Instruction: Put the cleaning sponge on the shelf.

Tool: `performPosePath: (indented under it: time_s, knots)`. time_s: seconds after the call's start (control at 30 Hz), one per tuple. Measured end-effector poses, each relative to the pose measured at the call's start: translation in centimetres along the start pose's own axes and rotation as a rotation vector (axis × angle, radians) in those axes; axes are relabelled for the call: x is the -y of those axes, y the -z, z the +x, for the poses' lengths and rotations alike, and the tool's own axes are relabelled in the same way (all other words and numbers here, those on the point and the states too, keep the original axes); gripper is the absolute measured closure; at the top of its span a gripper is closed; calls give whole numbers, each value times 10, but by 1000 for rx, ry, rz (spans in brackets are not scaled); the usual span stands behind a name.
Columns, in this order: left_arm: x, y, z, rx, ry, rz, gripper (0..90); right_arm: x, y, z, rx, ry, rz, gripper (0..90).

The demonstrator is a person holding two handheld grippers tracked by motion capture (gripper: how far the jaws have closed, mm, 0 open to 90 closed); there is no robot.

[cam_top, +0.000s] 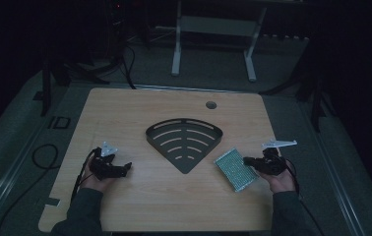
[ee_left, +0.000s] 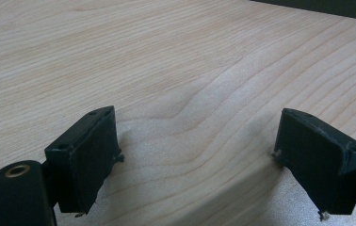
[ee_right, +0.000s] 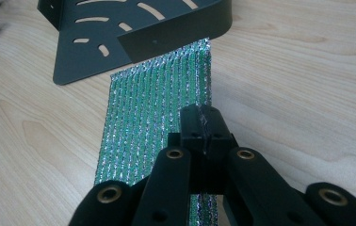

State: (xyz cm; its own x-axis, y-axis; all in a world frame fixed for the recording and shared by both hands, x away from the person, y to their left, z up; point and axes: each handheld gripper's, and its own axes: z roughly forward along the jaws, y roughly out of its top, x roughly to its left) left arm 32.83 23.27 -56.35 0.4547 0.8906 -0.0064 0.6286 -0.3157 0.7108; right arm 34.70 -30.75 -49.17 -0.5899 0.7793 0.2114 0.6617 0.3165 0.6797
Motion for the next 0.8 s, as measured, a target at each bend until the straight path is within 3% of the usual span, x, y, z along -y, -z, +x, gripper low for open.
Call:
performPosePath:
  time_s: [0.8]
  knots:
    - [0,0,0,0,0,0,142,-20,3,6,-5,32,-27,899]
